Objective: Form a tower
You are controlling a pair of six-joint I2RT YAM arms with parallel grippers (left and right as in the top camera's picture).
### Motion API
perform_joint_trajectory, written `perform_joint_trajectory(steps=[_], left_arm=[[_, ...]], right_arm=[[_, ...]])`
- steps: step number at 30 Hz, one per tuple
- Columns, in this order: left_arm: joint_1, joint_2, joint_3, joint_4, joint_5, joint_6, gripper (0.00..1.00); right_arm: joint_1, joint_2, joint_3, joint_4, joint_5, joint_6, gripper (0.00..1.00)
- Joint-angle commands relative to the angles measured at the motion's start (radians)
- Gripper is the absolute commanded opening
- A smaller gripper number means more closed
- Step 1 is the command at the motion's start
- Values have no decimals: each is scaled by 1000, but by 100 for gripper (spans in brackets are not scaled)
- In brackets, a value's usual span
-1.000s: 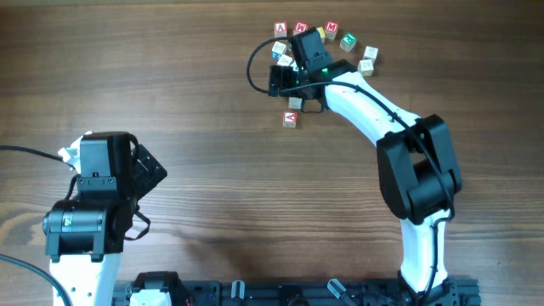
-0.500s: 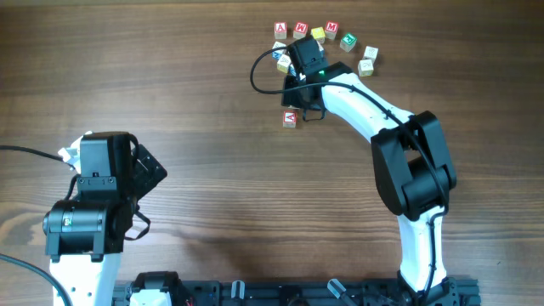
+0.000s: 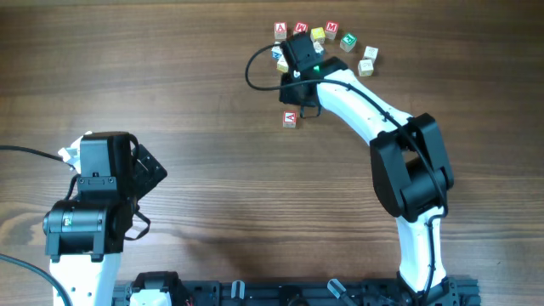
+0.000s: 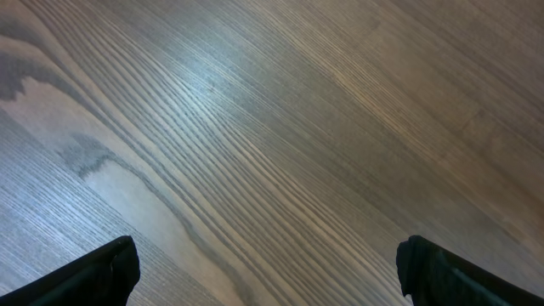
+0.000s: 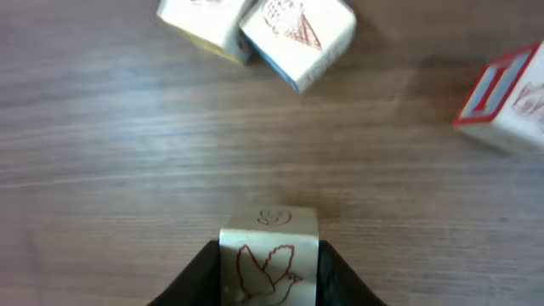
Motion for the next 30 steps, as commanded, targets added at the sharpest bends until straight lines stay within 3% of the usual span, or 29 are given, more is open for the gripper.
perform_joint_trajectory(steps=[1, 9, 17, 30], left_arm=[[8, 0, -2, 0, 2, -10, 100], [8, 0, -2, 0, 2, -10, 100], [8, 0, -2, 0, 2, -10, 100], [8, 0, -2, 0, 2, -10, 100]], right_arm=[[8, -39, 109, -78, -7, -29, 18], [19, -64, 123, -344, -75, -29, 14], [92, -64, 123, -302, -28, -22, 8], [110, -63, 34, -224, 84, 159, 8]])
